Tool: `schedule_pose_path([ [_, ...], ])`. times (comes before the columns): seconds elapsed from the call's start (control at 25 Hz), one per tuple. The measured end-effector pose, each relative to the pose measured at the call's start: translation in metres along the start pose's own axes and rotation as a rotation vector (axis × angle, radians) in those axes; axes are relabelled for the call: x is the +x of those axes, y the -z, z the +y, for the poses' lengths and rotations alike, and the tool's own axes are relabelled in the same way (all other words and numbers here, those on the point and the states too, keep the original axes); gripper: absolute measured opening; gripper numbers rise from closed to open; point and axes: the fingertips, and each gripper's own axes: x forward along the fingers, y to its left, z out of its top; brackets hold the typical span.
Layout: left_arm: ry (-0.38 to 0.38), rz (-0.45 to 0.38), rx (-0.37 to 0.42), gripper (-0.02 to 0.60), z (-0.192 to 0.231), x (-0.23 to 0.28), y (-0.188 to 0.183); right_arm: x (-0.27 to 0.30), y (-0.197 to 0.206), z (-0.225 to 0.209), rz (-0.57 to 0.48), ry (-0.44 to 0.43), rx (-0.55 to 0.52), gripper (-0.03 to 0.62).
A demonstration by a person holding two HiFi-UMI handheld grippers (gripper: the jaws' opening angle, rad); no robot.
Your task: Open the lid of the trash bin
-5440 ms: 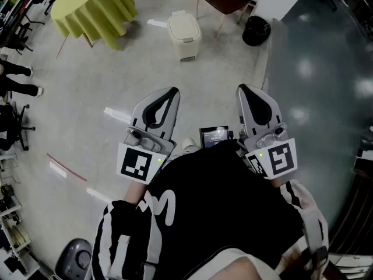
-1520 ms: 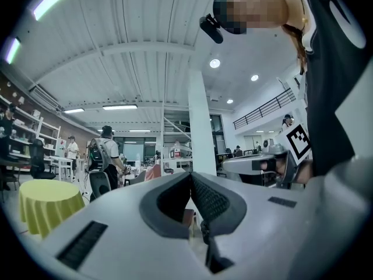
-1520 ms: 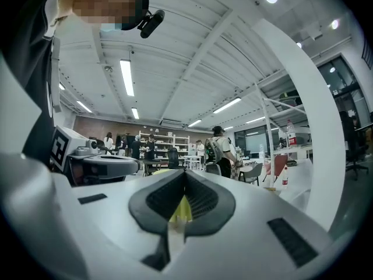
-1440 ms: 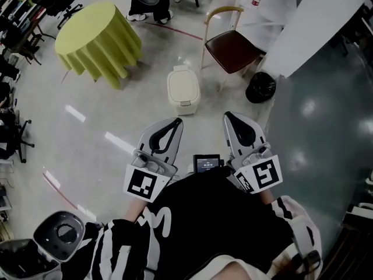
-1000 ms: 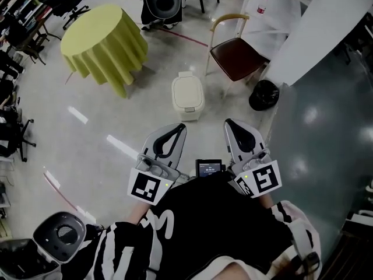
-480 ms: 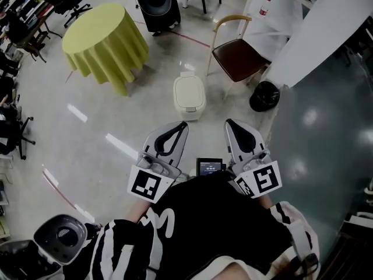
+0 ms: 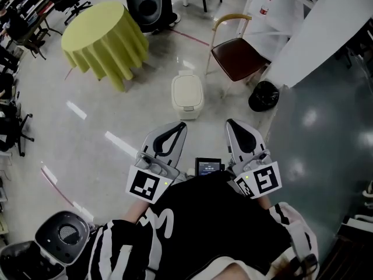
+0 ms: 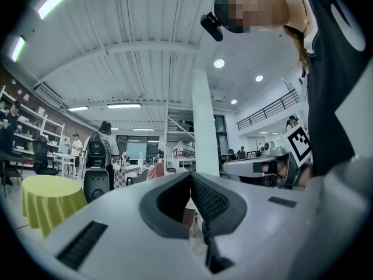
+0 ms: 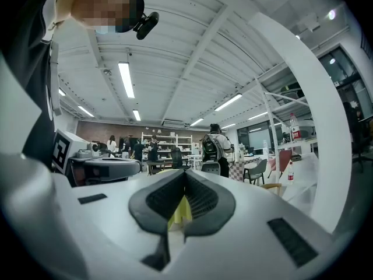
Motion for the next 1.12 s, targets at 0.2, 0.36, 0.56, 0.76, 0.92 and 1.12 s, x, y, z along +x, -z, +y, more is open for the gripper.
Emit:
schedule_pose_path([
  [0.2, -0.007, 0.004, 0.007, 0.009, -0.003, 0.0, 0.0, -0.001, 0.005, -0.001, 0.018, -0.018, 0.0, 0.009],
  [0.36, -0.014, 0.008, 0.002, 0.009, -0.004, 0.0, -0.001, 0.001, 0.004, -0.001, 0.015, -0.029, 0.011, 0.009],
  [0.56, -0.034, 0.01, 0.0, 0.009, -0.002, -0.001, 0.001, 0.004, 0.007, 0.0, 0.02, -0.051, 0.006, 0.009],
  [0.76, -0.029, 0.005, 0.003, 0.009, 0.006, 0.004, 0.003, 0.013, 0.009, 0.0, 0.019, -0.051, 0.007, 0.011],
  [0.92, -0.027, 0.003, 0.001, 0.009, 0.016, 0.014, 0.002, 0.023, 0.007, -0.009, 0.021, -0.037, 0.004, 0.011],
  [1.12, -0.008, -0.008, -0.002, 0.009, 0.032, 0.031, 0.003, 0.04, 0.006, -0.021, 0.02, -0.015, -0.006, 0.009],
])
